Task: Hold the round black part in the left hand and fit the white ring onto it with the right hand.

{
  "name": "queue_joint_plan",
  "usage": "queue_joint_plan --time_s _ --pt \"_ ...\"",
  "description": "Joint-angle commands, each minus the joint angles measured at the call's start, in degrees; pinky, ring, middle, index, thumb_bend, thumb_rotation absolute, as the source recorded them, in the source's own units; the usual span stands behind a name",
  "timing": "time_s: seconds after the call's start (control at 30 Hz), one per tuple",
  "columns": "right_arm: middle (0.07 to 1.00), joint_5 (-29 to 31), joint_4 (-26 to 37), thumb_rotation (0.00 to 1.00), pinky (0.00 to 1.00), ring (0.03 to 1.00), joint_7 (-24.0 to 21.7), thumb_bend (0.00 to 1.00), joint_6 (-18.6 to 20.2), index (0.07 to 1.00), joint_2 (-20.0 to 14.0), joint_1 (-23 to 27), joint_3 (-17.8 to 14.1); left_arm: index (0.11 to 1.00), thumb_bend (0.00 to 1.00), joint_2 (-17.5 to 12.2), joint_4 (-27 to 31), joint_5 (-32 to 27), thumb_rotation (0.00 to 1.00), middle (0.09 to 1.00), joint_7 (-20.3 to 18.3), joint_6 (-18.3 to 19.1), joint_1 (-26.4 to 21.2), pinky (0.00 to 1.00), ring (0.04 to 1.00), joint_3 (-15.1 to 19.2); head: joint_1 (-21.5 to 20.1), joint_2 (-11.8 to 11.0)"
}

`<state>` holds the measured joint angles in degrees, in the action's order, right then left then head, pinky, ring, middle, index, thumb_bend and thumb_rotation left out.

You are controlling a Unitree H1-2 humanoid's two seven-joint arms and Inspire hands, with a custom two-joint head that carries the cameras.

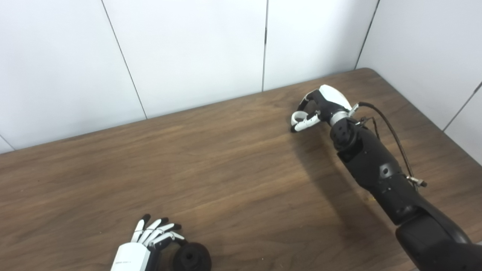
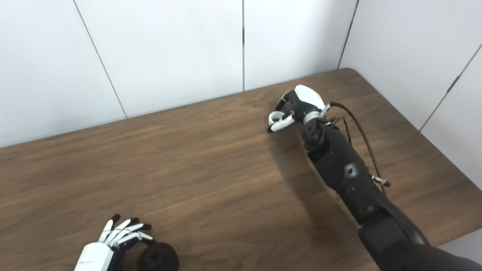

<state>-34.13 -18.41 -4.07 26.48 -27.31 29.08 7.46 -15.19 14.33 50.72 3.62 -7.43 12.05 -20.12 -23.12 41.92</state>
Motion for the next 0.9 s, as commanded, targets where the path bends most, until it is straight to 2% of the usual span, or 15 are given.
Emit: queue_joint_plan --time_s 0.0,0.53,0.73,0.87 --pt "0.82 -0.55 1.53 0.14 0.9 0.926 0.52 0.52 -0.29 0.486 -1.91 1.53 -0.19 0.484 0.52 -1.56 -0.5 1.75 0.05 0.77 -2.53 1.9 1.78 1.0 0.873 0.44 -0.06 0.06" --pt "0.821 -0.11 3.54 0.14 0.87 0.93 -0.07 0.52 -1.14 0.488 -2.75 0.29 -0.07 0.483 0.52 -1.18 -0.82 1.81 0.05 0.768 -1.95 1.48 1.34 1.0 0.873 0.45 0.67 0.21" --pt "0.817 -0.1 10.12 0.14 0.89 0.943 -2.22 0.52 -2.6 0.486 -3.24 -0.91 1.19 0.483 0.52 -0.84 -0.75 2.42 0.05 0.766 -2.2 1.89 1.22 1.0 0.87 0.2 1.14 0.23" --pt "0.806 -0.75 15.92 0.14 0.84 0.922 -3.63 0.52 -3.14 0.485 -2.75 -1.48 2.37 0.483 0.52 -0.45 -0.95 2.28 0.05 0.765 -1.95 1.68 1.16 1.0 0.868 0.02 1.76 0.3"
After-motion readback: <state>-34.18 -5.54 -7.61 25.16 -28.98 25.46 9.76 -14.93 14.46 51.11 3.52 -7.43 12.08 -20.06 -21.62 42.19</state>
